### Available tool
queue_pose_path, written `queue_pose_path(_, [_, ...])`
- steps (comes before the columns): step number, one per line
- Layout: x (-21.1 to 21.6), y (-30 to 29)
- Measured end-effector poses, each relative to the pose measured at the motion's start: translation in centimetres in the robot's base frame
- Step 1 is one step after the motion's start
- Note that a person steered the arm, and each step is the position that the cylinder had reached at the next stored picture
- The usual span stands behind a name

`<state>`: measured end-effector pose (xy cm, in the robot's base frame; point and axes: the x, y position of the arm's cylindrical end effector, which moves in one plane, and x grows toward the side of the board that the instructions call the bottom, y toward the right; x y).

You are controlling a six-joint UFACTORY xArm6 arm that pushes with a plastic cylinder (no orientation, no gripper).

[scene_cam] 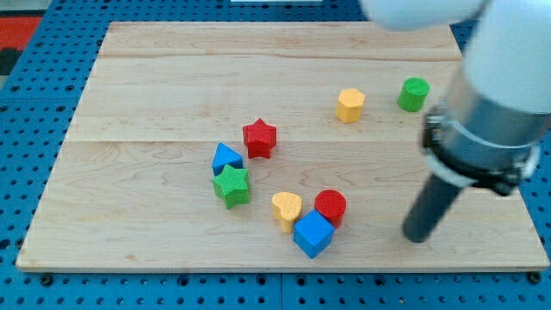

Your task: Slide the red blocks towards the top

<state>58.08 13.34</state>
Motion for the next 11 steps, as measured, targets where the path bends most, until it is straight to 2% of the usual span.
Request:
queue_pose_path(2, [-3.4, -11.5])
queue_pose_path(3, [-6.5, -13.8])
queue_pose_path(6, [-16.0, -15.5])
queue_pose_path(8, [-23.8, -15.9])
queue_pose_path(9, [-21.4, -15.2])
queue_pose_path(10, [-15.8, -8.4])
queue_pose_path(11, [-6.5, -1.9])
